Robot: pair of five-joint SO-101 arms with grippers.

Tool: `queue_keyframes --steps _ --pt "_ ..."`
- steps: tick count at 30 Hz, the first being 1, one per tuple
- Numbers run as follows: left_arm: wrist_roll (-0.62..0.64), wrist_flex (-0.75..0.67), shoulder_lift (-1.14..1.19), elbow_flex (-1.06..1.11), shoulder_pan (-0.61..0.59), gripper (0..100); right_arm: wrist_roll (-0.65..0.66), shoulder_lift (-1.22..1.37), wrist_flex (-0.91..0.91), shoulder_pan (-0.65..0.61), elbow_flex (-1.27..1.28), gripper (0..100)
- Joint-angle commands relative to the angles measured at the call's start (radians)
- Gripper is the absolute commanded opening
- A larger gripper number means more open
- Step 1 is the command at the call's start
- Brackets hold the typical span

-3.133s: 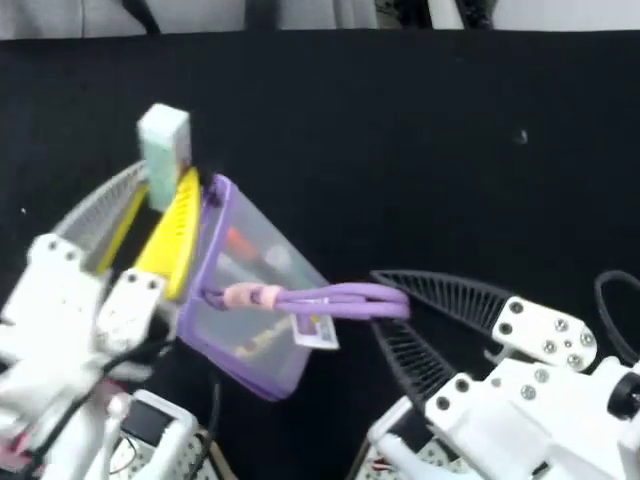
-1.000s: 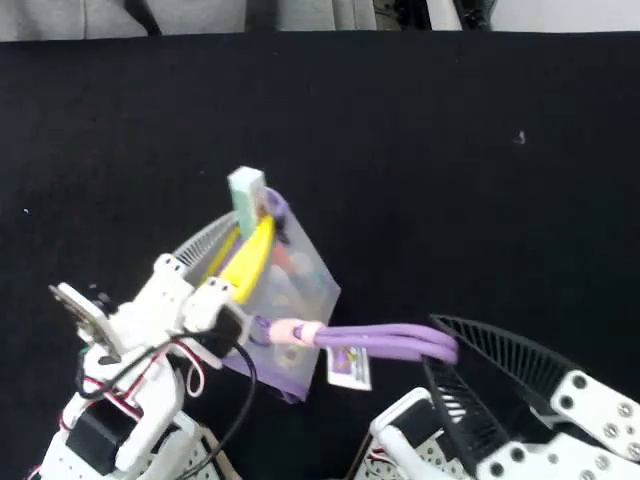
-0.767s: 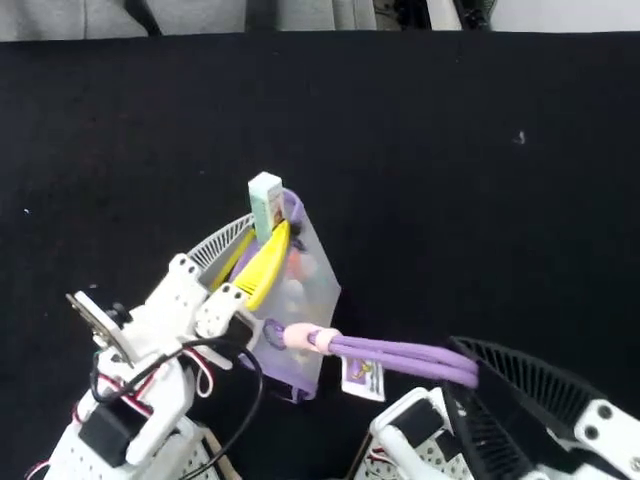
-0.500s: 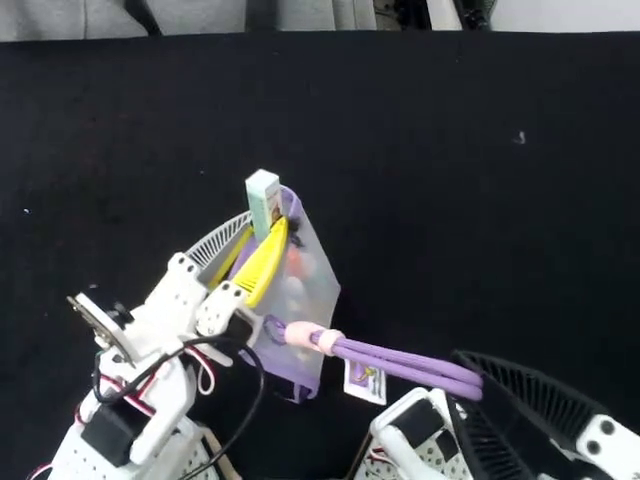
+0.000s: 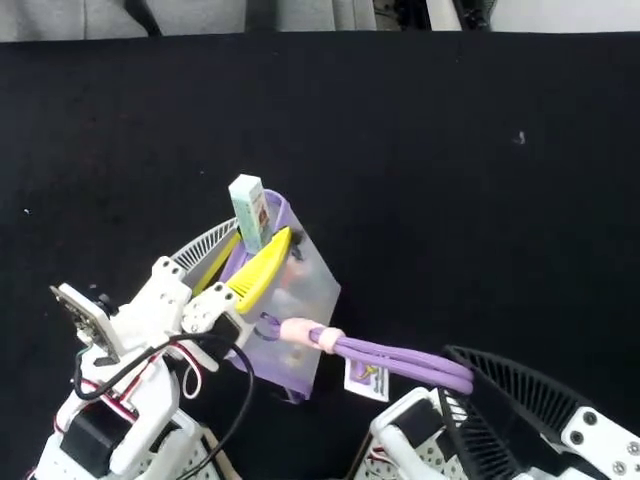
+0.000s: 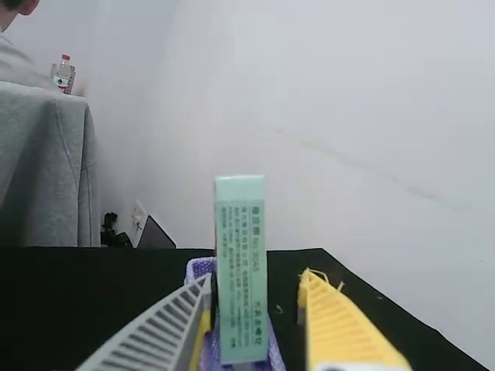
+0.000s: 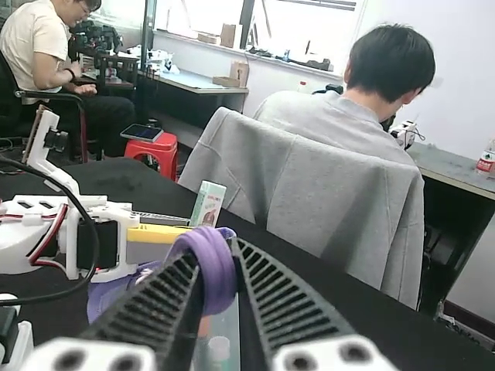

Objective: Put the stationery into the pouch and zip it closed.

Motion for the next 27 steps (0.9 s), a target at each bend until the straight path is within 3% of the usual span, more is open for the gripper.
queue_keyframes --steps 1,7,27 --pt "0.005 0.043 0.014 -0.019 0.045 19 0.008 0.001 -0.005 0.017 0.007 1.1" --pt "-0.08 0.035 0.018 -0.081 0.061 19 0.008 -0.001 -0.003 0.017 0.008 1.1" --pt "-0.078 -0.032 0.014 -0.147 -0.038 18 0.008 -0.002 0.003 0.017 0.007 1.1"
